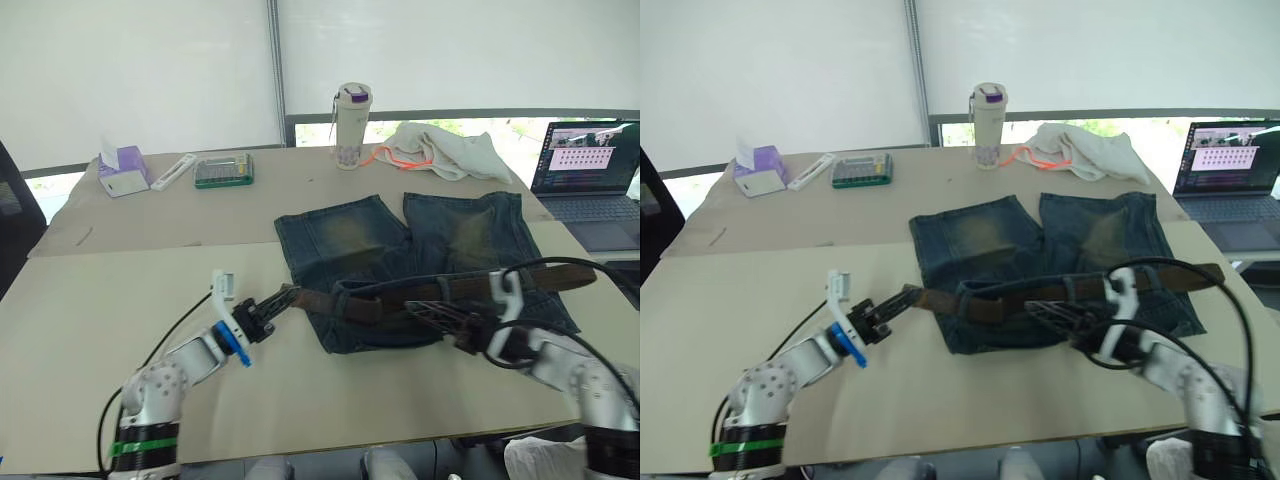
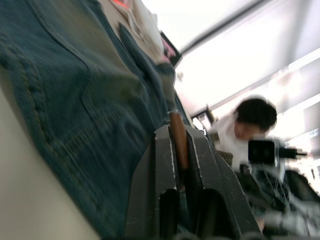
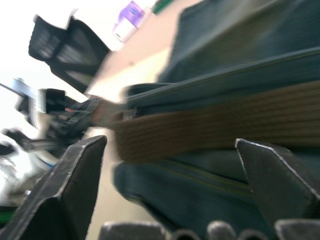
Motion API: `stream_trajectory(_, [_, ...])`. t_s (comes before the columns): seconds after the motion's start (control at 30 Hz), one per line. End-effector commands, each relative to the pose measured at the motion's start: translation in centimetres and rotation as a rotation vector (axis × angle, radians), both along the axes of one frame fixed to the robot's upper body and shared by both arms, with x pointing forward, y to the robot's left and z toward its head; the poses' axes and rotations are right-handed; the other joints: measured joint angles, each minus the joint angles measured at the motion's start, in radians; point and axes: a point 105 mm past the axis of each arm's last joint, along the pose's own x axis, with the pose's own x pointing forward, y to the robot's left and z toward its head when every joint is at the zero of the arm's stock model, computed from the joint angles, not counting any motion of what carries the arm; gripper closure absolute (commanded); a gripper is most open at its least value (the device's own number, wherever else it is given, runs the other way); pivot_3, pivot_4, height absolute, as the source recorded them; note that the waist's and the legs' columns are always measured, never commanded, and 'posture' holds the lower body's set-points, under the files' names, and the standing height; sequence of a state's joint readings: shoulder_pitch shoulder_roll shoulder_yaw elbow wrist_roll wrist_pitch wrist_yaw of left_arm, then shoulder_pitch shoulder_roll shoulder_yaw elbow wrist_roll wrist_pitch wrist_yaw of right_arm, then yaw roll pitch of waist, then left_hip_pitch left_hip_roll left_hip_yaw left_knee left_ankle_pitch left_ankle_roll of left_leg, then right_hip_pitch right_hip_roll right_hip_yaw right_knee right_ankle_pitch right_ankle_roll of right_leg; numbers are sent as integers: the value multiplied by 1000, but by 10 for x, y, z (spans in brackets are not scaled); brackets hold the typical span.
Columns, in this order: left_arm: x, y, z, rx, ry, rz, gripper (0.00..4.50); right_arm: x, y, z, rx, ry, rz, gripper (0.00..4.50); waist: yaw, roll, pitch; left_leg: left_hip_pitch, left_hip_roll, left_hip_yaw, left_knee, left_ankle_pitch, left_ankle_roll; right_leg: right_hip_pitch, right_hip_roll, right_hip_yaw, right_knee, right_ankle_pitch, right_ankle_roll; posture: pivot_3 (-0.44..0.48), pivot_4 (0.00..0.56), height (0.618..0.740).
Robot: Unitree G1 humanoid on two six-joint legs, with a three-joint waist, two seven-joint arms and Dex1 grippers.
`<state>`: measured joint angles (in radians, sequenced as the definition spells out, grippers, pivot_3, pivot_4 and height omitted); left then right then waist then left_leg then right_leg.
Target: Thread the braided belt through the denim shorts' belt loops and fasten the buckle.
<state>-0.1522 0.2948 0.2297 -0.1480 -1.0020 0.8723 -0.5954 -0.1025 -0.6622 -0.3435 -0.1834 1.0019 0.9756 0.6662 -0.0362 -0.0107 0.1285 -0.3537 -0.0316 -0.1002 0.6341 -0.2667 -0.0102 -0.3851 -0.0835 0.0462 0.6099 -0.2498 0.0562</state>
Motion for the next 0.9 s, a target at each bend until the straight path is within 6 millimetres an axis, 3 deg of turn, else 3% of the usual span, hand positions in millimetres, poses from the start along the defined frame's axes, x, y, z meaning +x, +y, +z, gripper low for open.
stream_trajectory(0.03, [-6, 14, 27, 34, -193, 3, 4500, 3, -24, 15, -118, -142, -43, 27, 0, -1, 0, 0, 0, 0, 0, 0, 0, 0, 0, 0, 0, 0, 0, 0, 150, 740])
stream_trajectory(0.17, [-4, 21, 42, 206, -356, 6, 4500, 12, -61, 27, -246, -250, -153, 27, 7, 0, 1, 0, 1, 1, 0, 0, 0, 0, 1, 0, 0, 0, 0, 0, 150, 740])
stream_trajectory(0.3, [16, 32, 54, 350, -463, 81, 4500, 23, -91, 31, -373, -293, -243, 27, 22, 0, 1, 0, 0, 1, 0, 0, -1, 0, 0, 0, -1, 0, -1, 0, 150, 740])
stream_trajectory(0.43, [33, 42, 75, 417, -555, 174, 4500, 28, -123, 24, -514, -228, -299, 27, 29, 0, 1, 0, -1, 1, 0, 1, -2, 0, -1, 0, -1, 0, -1, 0, 150, 740])
stream_trajectory(0.57, [42, 57, 75, 457, -556, 257, 4500, 28, -156, 23, -566, -134, -398, 27, 25, 0, 1, -1, -1, 2, 0, 1, -2, 0, -2, 0, -1, 0, -1, 0, 150, 740])
stream_trajectory(0.9, [56, 83, 65, 561, -537, 406, 4500, 31, -175, -2, -585, 28, -453, 27, 21, 0, 1, 0, -1, 2, 0, 1, -2, 0, -2, 0, 0, 0, -1, 0, 150, 740])
